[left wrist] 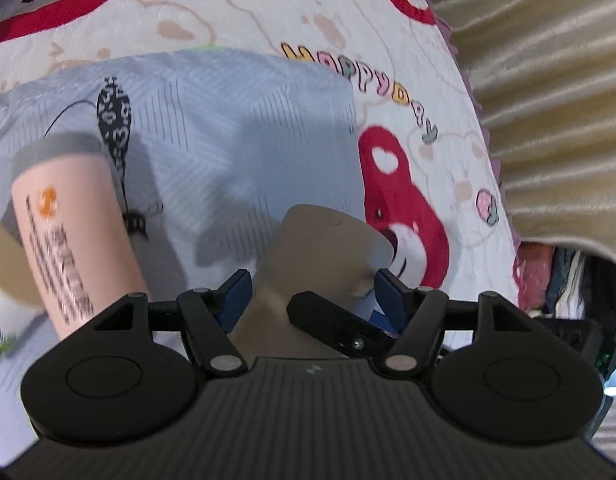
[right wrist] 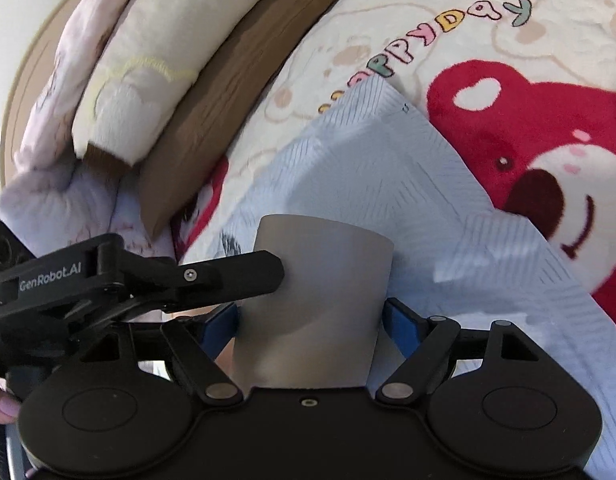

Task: Flip cup upright
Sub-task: 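Close the right gripper on the grey cup's base and lift it, then rotate the held grey cup upright with the right gripper, lowering it onto the mat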

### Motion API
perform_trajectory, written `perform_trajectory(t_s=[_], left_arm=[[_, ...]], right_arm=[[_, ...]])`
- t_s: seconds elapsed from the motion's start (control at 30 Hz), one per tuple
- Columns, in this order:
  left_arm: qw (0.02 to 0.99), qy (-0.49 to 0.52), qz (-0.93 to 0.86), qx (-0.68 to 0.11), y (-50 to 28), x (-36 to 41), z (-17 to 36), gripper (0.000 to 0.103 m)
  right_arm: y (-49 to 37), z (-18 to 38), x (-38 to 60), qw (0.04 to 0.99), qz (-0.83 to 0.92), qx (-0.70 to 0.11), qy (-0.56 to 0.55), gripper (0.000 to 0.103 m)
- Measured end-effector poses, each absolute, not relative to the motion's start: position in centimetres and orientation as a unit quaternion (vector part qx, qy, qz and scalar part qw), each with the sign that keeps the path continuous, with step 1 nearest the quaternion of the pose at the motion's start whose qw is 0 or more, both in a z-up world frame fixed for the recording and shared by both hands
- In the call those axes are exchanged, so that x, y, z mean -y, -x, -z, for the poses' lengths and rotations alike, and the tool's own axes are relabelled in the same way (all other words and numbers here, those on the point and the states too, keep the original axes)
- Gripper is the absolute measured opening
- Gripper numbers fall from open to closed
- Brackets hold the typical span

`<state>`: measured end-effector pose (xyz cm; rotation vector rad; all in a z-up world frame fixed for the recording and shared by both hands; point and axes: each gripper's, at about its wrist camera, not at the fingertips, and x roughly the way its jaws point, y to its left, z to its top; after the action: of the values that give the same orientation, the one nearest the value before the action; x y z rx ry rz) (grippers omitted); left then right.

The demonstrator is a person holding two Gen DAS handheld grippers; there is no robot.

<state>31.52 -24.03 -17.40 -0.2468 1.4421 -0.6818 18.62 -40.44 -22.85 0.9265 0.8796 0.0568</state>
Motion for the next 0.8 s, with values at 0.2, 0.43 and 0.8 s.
perform_trajectory(t_s=[0.2, 0.43, 0.8], left_arm=[[0.696, 0.09, 0.307, -0.643, -27.4, 23.5, 16.6, 0.065], [0.699, 0.076, 0.3, -0.645, -23.6, 21.2, 16.1, 0.067], [0.712, 0.1, 0.28, -0.636, -18.6, 15.7, 15.9, 0.066]], right_arm=[[-15.5, 22.6, 40.1, 0.806, -0.043, -0.427, -0.407, 0.083], [-13.2, 21.9, 37.9, 0.817, -0.064, -0.444, -0.361, 0.083], [-10.6, 20.6, 33.4, 0.831, -0.125, -0.461, -0.284, 0.083]])
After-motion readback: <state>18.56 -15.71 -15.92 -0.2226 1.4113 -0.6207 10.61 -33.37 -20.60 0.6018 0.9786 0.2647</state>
